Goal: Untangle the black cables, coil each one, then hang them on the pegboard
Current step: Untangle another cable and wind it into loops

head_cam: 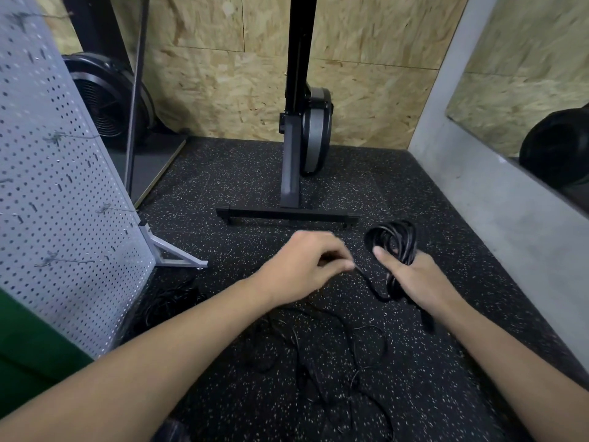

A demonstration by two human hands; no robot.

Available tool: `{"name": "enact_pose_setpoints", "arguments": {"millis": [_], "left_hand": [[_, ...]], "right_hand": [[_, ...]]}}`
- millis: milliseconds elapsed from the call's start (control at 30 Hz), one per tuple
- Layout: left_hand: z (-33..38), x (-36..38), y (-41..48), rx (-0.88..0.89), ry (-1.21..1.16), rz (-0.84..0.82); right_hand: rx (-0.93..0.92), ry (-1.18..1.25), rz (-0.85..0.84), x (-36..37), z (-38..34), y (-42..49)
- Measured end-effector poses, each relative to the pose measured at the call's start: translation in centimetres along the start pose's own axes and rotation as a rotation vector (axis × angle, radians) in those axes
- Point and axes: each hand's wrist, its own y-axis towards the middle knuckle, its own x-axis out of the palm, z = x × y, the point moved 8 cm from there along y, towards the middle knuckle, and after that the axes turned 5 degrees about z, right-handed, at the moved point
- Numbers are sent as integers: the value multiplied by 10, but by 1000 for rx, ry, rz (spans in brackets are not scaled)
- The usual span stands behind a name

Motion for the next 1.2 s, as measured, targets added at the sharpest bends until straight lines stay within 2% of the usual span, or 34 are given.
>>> {"name": "enact_pose_setpoints", "arguments": {"millis": [100,200,367,467,600,667,733,800,967,1100,1200], "left_hand": [[18,-18,8,100,-28,176],[14,-27,9,81,-57,274],[19,-21,5,78,-11,293],[12,-19,5,28,75,305],[-10,-20,4,-54,-84,257],[-33,-15,1,-187,-151,112],[-56,-8,-7,-282,-117,-46],[-71,-6,-13,-320,-67,-109],[-83,-15,-18,-410,-51,-14],[-78,4,-20,-563,-325,71],[-76,15,-20,-676,-428,167]], "right_hand": [[-19,75,-219,20,-20,-16],[-67,127,-446,38,-33,-32],[-115,71,-566,52,-32,-38],[-91,50,-541,52,-29,-36],[-42,109,-511,51,-25,-34],[-30,115,-502,50,-23,-32],[-11,129,-500,50,-19,-32],[34,143,-464,48,-12,-29],[53,165,-298,38,-2,-13],[-25,243,-194,31,-14,-9],[-73,238,-189,35,-18,-13]]}}
